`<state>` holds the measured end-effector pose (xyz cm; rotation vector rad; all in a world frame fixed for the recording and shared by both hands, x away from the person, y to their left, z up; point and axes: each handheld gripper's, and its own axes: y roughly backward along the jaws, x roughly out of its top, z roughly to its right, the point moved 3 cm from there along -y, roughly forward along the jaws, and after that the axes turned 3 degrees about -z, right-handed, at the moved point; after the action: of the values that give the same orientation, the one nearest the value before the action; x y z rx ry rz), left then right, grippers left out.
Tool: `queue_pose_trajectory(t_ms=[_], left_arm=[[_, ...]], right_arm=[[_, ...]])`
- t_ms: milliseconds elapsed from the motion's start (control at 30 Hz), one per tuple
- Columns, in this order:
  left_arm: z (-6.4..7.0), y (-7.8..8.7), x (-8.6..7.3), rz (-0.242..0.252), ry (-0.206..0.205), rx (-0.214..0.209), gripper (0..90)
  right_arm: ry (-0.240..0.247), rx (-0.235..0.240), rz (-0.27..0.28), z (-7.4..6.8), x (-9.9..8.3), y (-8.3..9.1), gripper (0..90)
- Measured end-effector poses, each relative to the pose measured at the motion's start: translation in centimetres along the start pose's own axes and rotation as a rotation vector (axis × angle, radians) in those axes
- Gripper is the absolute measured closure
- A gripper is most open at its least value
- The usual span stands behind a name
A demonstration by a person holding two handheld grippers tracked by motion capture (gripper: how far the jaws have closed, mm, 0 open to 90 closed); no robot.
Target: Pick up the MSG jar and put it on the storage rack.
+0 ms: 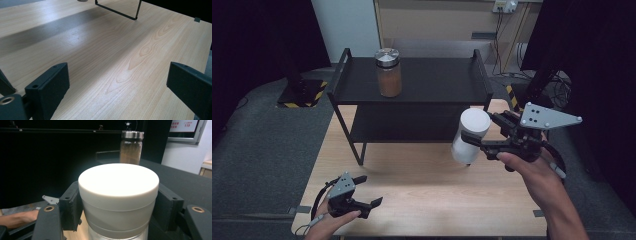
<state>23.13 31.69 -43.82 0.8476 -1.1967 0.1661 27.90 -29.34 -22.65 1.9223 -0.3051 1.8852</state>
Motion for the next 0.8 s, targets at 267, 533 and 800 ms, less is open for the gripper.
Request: queue_pose_trajectory(t_ms=[267,533,800], left_arm=[[0.1,-0.2,0.0,-0.013,-0.01,-0.002,3.1],[0.2,-0.2,0.1,-0.014,-0.011,-0.006,3.2],[0.3,-0.4,0.2,-0.024,-0.024,-0.008,3.2]], right_arm=[[0.008,0.006,0.016,0.5,1.6,-0.3,34.2],[0.013,0.015,0.028,0.9,3.0,-0.7,34.2],[0.024,0.025,0.049,1.9,5.3,-1.5,34.2]])
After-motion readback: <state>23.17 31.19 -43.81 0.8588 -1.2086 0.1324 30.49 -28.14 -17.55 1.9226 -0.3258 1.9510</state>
